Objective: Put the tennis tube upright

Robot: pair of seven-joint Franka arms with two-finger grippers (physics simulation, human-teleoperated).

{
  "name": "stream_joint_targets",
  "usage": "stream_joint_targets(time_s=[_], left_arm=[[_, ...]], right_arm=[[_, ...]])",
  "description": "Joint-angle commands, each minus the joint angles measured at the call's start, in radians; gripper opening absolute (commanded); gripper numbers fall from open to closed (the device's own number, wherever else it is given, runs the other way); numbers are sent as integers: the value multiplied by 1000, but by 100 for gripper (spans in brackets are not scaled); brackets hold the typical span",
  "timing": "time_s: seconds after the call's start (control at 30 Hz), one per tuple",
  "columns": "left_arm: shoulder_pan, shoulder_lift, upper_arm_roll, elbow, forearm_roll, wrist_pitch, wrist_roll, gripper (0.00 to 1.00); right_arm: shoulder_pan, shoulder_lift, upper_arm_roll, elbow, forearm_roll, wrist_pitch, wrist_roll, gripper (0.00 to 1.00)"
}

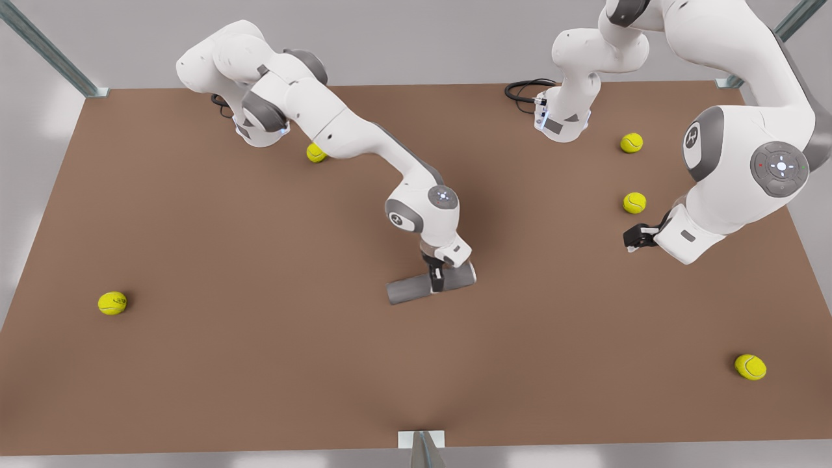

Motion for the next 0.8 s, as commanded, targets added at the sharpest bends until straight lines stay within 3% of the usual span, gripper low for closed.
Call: stream_joint_targets(time_s=[0.0, 0.07, 0.17, 0.3, 0.33, 0.4, 0.43, 0.57, 0.77], left_arm=[[0, -1, -3, 1, -8, -3, -53, 100], [5, -1, 5, -7, -175, -1, -121, 100], [11, -23, 97, -163, -546, 77, -164, 100], [-11, -103, 88, -493, -731, 386, -24, 100], [-44, -116, 88, -571, -787, 487, 9, 100], [-46, -84, 88, -687, -1027, 542, 339, 100], [-54, -31, 88, -688, -1053, 537, 529, 100], [-78, 80, 83, -731, -1333, 512, 925, 100], [-80, 217, 86, -725, -1524, 471, 1393, 100]], right_arm=[[15, -9, -2, 1, 2, -11, 15, 100], [35, -110, 1, -8, 43, -129, 23, 100], [-54, -403, 3, -10, 224, -604, 87, 100], [-473, -634, 1, -53, 330, -1038, 438, 100], [-535, -657, -18, -57, 325, -1057, 499, 100], [-546, -687, -201, -65, 373, -1069, 538, 100], [-572, -728, -223, -65, 385, -1066, 628, 100], [-596, -852, -221, -106, 385, -1068, 713, 100], [-608, -768, -218, -192, 385, -1060, 747, 100]])
